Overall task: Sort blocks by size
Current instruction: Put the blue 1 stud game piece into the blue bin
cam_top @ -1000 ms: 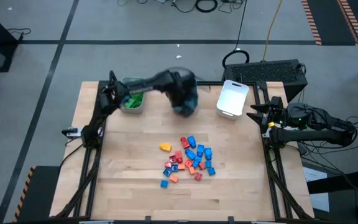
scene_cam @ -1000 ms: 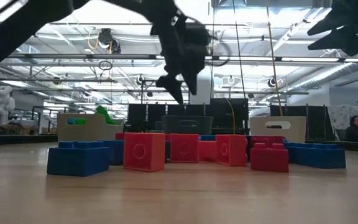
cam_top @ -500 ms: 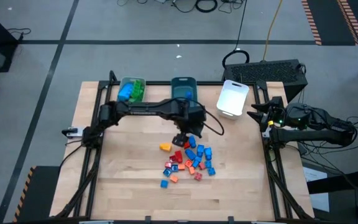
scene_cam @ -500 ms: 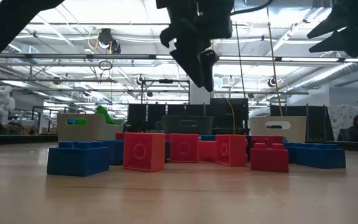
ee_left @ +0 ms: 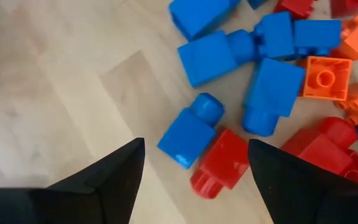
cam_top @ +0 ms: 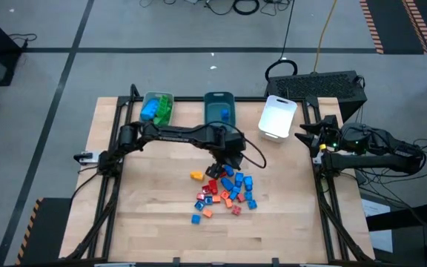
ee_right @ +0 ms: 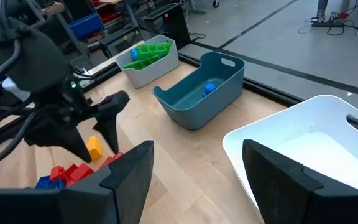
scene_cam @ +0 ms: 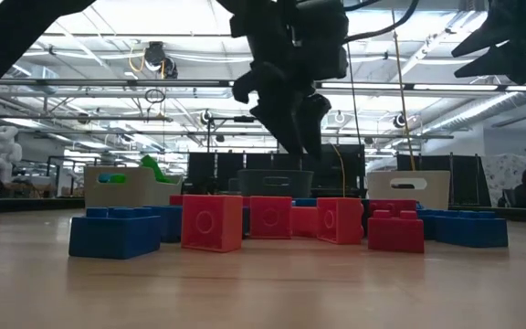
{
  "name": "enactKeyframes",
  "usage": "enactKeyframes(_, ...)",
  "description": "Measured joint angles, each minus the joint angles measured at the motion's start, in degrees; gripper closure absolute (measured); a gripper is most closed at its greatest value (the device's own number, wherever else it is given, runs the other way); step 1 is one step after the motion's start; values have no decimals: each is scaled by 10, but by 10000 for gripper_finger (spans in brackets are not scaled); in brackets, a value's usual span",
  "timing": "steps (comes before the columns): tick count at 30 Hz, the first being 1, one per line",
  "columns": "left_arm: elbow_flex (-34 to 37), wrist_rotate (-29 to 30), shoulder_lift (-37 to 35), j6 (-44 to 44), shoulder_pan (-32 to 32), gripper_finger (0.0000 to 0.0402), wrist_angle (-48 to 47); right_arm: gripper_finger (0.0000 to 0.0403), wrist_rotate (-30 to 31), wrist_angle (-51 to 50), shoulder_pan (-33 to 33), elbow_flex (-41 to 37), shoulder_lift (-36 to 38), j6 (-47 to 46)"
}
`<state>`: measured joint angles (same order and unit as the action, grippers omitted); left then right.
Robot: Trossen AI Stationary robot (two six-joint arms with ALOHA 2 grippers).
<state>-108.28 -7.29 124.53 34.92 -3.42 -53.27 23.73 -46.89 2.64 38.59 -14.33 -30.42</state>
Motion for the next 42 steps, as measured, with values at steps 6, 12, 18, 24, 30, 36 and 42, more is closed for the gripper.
enactKeyframes(6, 34, 15, 0, 35, 2, 119, 75, 165, 0, 0, 0, 0, 0, 0)
enactKeyframes(12, 38, 20, 11, 47, 2, 119, 83, 165, 0, 0, 0, 0, 0, 0)
enactKeyframes(18, 38, 23, 31, 49, 2, 119, 96, 165, 2, 0, 0, 0, 0, 0)
enactKeyframes(24, 38, 37, 48, 46, 1, 119, 83, 165, 3, -2, 0, 0, 0, 0)
enactKeyframes(30, 38, 39, 55, 46, -5, 119, 78, 165, 3, -2, 0, 0, 0, 0)
enactKeyframes(36, 38, 46, 65, 45, -15, 153, 81, 165, 3, -2, 0, 0, 0, 0)
enactKeyframes(42, 38, 46, 64, 44, -14, 242, 82, 165, 3, -2, 0, 0, 0, 0)
